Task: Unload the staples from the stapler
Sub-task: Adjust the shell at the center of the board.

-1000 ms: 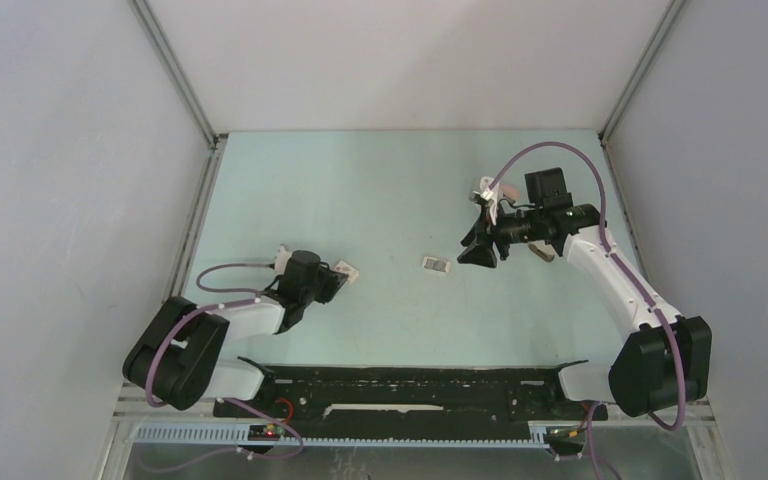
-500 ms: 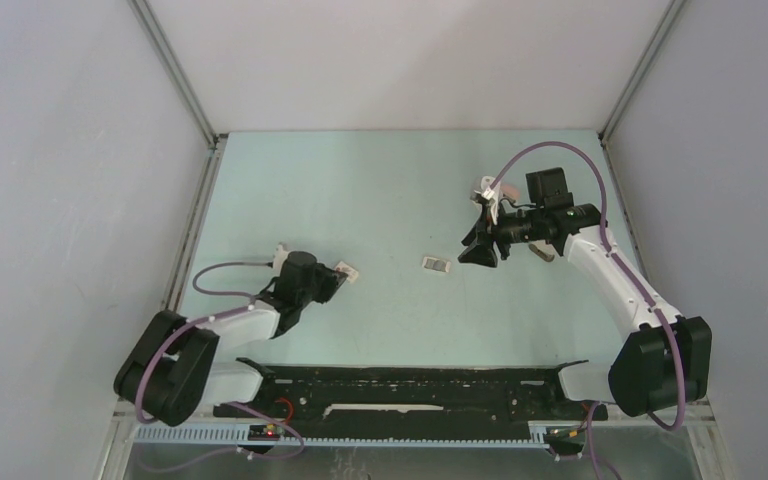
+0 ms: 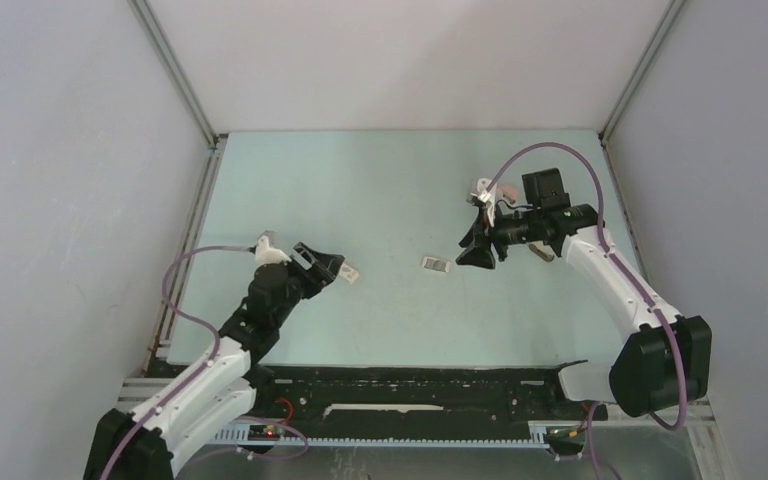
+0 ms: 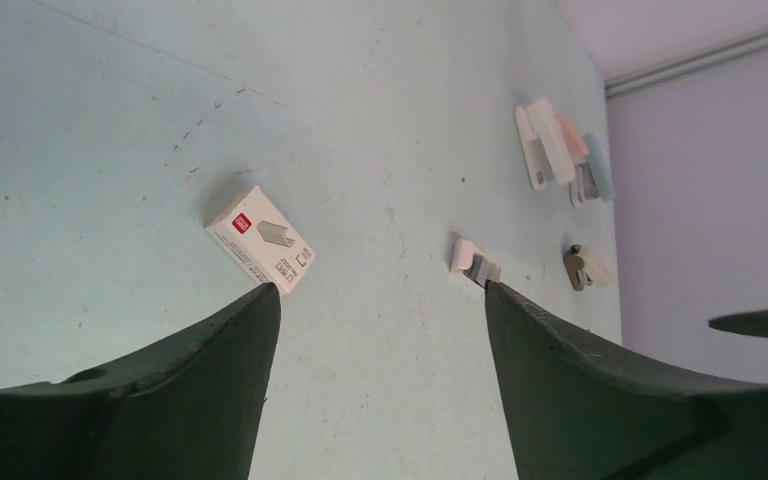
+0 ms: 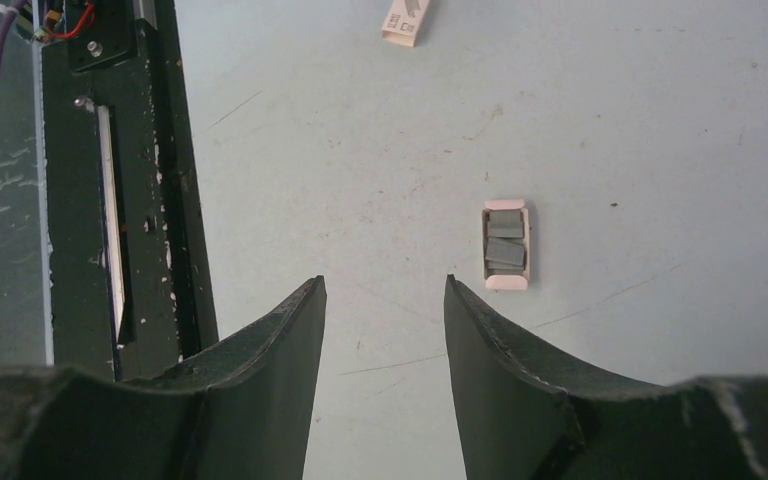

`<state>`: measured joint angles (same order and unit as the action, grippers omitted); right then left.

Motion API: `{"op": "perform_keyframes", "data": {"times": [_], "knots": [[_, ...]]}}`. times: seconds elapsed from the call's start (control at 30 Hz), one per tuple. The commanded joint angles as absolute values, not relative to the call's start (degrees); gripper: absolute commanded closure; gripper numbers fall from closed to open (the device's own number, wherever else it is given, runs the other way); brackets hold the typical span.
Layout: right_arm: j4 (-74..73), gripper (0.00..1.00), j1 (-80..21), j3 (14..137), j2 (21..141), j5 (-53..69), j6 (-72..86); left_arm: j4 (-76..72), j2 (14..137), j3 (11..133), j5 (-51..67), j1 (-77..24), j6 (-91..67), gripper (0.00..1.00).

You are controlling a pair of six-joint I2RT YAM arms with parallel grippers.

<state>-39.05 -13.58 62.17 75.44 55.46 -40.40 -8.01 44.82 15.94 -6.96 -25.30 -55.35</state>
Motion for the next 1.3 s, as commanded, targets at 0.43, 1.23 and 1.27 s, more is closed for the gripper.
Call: {"op": "perform_keyframes", "data": {"times": [0.43,1.23,1.27], "knots": [[-33.27,0.32,-34.29,65.64,81.79,36.51,-35.52,5.38,25.46,18.69,-0.96,-23.65,-41.28,0.0],[-35.2,0.3,-49.85,97.86,116.64,16.24,-19.86,33.81,15.73,38.93,-14.32,-23.47,-17.17,0.0],[-35.36,0.29,-50.06,99.12,117.68,15.66,-19.59,33.9,15.47,38.94,-14.81,-23.47,-17.1,0.0]]}}
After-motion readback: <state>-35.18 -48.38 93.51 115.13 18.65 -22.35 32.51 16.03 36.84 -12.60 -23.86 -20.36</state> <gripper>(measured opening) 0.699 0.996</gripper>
